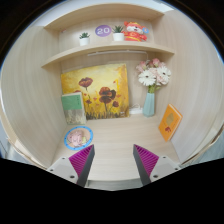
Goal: Arrange mouse
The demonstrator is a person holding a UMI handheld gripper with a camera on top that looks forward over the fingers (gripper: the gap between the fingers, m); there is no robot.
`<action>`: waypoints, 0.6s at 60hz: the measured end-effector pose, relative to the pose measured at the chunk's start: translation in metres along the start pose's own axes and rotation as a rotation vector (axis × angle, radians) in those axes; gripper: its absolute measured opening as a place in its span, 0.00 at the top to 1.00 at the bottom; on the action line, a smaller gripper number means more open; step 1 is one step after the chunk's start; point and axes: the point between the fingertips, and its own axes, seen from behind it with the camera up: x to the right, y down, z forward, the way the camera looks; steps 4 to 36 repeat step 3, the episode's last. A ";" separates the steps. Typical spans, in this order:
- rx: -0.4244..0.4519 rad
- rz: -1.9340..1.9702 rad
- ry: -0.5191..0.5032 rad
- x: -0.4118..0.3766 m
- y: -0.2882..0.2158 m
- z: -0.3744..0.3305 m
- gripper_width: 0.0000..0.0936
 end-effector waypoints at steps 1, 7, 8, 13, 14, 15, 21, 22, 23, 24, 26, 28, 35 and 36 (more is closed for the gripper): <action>-0.001 0.004 -0.004 -0.001 0.000 -0.001 0.18; -0.004 0.011 -0.017 -0.003 0.001 -0.001 0.17; -0.004 0.011 -0.017 -0.003 0.001 -0.001 0.17; -0.004 0.011 -0.017 -0.003 0.001 -0.001 0.17; -0.004 0.011 -0.017 -0.003 0.001 -0.001 0.17; -0.004 0.011 -0.017 -0.003 0.001 -0.001 0.17; -0.004 0.011 -0.017 -0.003 0.001 -0.001 0.17; -0.004 0.011 -0.017 -0.003 0.001 -0.001 0.17; -0.004 0.011 -0.017 -0.003 0.001 -0.001 0.17; -0.004 0.011 -0.017 -0.003 0.001 -0.001 0.17; -0.004 0.011 -0.017 -0.003 0.001 -0.001 0.17; -0.004 0.011 -0.017 -0.003 0.001 -0.001 0.17; -0.004 0.011 -0.017 -0.003 0.001 -0.001 0.17; -0.004 0.011 -0.017 -0.003 0.001 -0.001 0.17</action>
